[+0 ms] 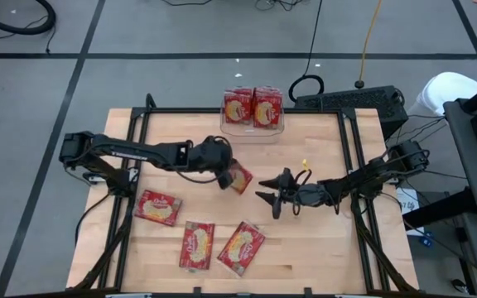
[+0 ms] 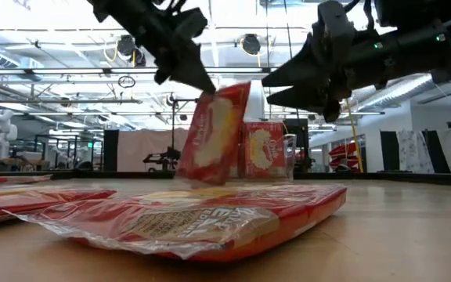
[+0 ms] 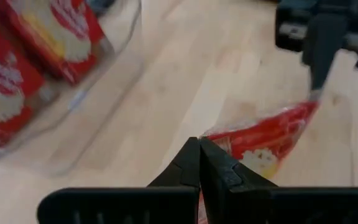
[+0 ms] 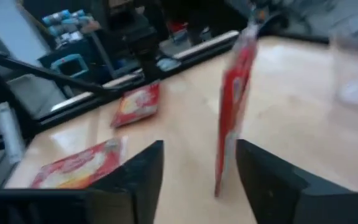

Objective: Sort popcorn bags into baskets
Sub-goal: Put the red popcorn bag into the transparent bin

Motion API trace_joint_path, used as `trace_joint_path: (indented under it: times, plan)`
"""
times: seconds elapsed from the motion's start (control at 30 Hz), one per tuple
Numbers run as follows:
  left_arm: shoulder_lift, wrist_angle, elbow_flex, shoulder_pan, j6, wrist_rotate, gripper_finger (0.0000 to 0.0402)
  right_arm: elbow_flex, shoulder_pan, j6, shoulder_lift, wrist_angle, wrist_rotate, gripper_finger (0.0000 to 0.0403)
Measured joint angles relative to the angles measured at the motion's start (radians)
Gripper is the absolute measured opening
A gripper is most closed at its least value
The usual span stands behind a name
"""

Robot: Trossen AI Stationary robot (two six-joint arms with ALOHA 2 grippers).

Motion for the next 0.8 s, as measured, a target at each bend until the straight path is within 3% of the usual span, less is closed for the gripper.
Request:
trace_joint_path:
  times: [0.2, 0.47, 0.63, 0.8]
  plan:
    - [0.001, 0.105, 0.0, -0.019, 0.022, -0.025, 0.0001, 0.0, -0.014, -0.182, 0.0, 0.007, 0.107, 0.0235]
    - [0.007, 0.103, 0.0, -0.019, 0.023, -0.024, 0.0001, 0.0, -0.076, -0.34, 0.0, -0.024, 0.161, 0.0239]
    - [0.007, 0.093, 0.0, -0.02, 0.03, -0.021, 0.0001, 0.0, -0.108, -0.371, 0.0, -0.084, 0.096, 0.0232]
    - [0.007, 0.088, 0.0, -0.027, 0.03, -0.006, 0.0001, -0.001, -0.142, -0.326, 0.0, -0.119, -0.035, 0.0221]
